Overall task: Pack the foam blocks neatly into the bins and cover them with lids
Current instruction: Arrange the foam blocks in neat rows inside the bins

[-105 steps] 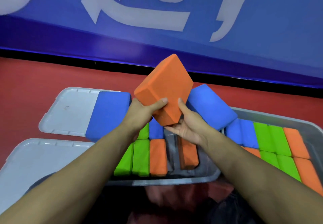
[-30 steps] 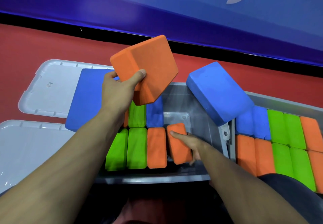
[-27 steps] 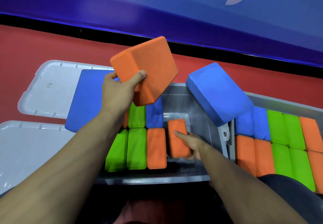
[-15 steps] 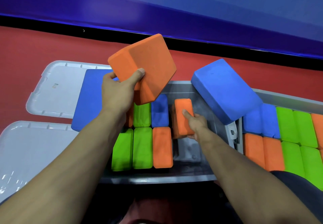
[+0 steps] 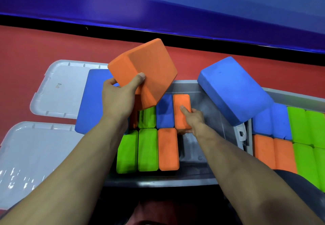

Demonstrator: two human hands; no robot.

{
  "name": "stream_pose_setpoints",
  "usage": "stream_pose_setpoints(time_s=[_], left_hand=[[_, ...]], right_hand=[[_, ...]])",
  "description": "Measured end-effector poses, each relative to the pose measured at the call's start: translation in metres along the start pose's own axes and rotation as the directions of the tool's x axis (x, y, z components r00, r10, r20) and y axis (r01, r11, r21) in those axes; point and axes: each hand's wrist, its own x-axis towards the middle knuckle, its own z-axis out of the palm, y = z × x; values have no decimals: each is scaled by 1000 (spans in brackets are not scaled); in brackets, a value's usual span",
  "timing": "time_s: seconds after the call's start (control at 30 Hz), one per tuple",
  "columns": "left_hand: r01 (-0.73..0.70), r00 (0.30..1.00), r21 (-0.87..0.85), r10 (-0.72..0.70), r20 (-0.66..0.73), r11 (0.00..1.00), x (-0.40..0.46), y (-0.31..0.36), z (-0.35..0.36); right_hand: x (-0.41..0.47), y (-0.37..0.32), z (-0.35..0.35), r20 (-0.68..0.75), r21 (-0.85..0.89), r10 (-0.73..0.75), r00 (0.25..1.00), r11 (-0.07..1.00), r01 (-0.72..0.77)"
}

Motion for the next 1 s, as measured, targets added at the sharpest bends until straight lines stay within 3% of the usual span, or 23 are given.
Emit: stream_pose_setpoints(time_s=[0.37,0.5,0.63,0.77,0.87,1.0], left_hand=[[-4,1000,45,3,25,999,-4,5,-4],[-59,998,117,54,38,991,-11,13,-3],[-144,989,321,125,78,936,-23,20,-1],[-182,978,448,114,176,875,-47,24,4],[-186,961,469,60,271,863,-63,18,8],[-192,916,453,-7,401,871,-76,4,12]], right_hand=[[-10,0,-2,-6,-15,-29,1000,999,29],[-40,-23,-12,-105,47,-201,974,977,207],[-96,-65,-28,-134,99,-448,884,881,462],[-167,-95,-63,92,91,-585,806,811,578],[-203,-88,-88,305,85,-472,827,878,470],[-217,-77,-103,330,44,-387,861,917,395]])
